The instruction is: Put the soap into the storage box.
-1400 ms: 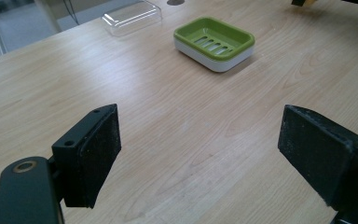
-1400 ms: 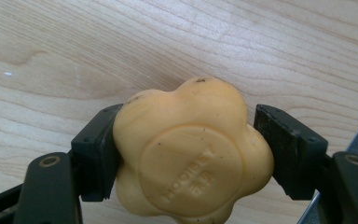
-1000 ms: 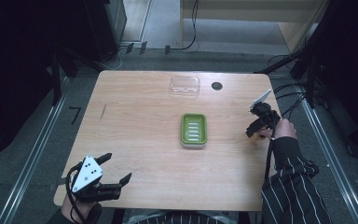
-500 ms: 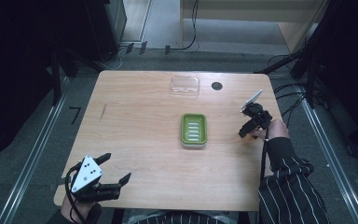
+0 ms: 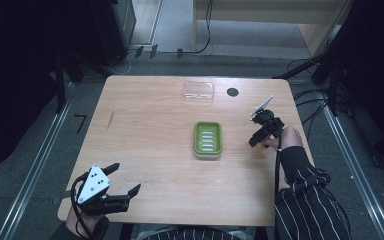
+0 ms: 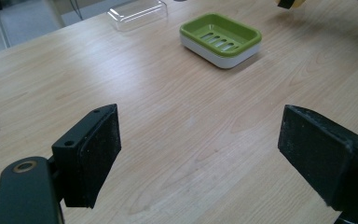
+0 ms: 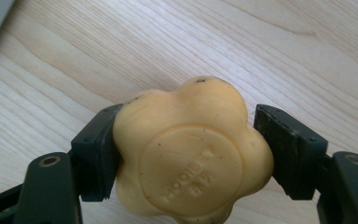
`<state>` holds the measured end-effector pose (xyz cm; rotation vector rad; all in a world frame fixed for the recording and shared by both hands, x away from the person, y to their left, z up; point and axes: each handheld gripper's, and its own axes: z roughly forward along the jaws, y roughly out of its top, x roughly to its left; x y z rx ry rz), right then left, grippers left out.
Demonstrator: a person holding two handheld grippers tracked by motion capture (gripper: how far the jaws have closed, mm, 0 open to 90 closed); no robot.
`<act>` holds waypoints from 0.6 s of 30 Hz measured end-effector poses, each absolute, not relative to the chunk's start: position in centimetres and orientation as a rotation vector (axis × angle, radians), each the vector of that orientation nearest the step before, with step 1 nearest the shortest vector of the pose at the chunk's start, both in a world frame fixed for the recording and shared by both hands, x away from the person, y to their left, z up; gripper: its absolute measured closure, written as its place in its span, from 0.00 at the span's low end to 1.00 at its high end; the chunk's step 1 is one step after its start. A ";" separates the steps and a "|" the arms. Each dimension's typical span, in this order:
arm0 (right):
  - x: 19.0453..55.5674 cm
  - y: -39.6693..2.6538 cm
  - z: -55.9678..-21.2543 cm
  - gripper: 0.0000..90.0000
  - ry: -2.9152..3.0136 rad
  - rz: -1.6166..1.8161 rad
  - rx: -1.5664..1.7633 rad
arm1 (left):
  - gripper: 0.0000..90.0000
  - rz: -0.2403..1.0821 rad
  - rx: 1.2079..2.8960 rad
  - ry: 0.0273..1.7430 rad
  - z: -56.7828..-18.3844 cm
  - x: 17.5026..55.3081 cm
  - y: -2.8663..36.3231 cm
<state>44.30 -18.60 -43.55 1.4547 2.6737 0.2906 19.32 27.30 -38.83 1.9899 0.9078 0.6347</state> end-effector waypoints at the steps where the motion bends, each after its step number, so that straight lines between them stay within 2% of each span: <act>1: 44.3 -18.4 -43.6 0.31 2.677 0.299 1.448 | 0.15 0.636 1.988 0.909 -38.8 19.3 27.3; 18: 43.4 -16.0 -42.7 0.31 2.694 0.343 1.345 | 0.15 0.653 1.985 0.915 -38.7 18.6 27.4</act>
